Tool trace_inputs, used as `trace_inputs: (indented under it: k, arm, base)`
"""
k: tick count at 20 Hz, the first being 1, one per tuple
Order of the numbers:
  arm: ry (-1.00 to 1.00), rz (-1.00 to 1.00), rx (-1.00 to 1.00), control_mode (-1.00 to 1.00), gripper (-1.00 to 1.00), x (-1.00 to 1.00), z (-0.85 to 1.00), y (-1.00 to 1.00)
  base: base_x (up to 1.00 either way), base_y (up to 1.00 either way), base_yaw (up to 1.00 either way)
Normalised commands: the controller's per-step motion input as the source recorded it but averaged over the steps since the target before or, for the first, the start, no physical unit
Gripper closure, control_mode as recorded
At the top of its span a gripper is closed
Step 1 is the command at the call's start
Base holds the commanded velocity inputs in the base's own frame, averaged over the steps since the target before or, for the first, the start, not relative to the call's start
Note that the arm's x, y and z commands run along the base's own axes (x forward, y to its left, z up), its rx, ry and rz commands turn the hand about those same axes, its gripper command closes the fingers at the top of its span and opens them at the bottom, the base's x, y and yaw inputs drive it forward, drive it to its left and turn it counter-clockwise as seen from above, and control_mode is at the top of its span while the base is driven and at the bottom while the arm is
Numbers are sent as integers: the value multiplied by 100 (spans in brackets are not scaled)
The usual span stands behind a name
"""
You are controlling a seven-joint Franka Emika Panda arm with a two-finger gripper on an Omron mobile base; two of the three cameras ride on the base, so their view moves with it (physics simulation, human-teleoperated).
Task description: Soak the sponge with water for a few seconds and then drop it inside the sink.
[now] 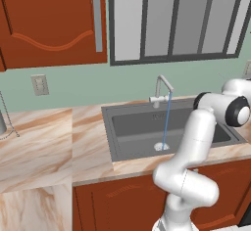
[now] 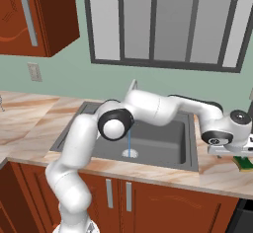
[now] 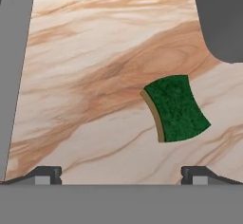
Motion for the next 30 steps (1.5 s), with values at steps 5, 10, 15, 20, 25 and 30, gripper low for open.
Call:
trace_inputs:
  k: [5,10,15,20,25,30]
  arm:
    - [0,6,0,-100,-100,17,-8,-17]
    - [0,8,0,-100,-100,16,0,-27]
    - [2,8,0,-100,-100,11,0,-26]
    - [2,8,0,-100,-100,1,0,-23]
    - [3,7,0,-100,-100,3,-1,-12]
    - [6,4,0,-100,-100,12,-7,0]
  base:
    - [0,0,0]
    - [0,0,0]
    - [0,0,0]
    - [0,0,0]
    - [0,0,0]
    - [0,0,0]
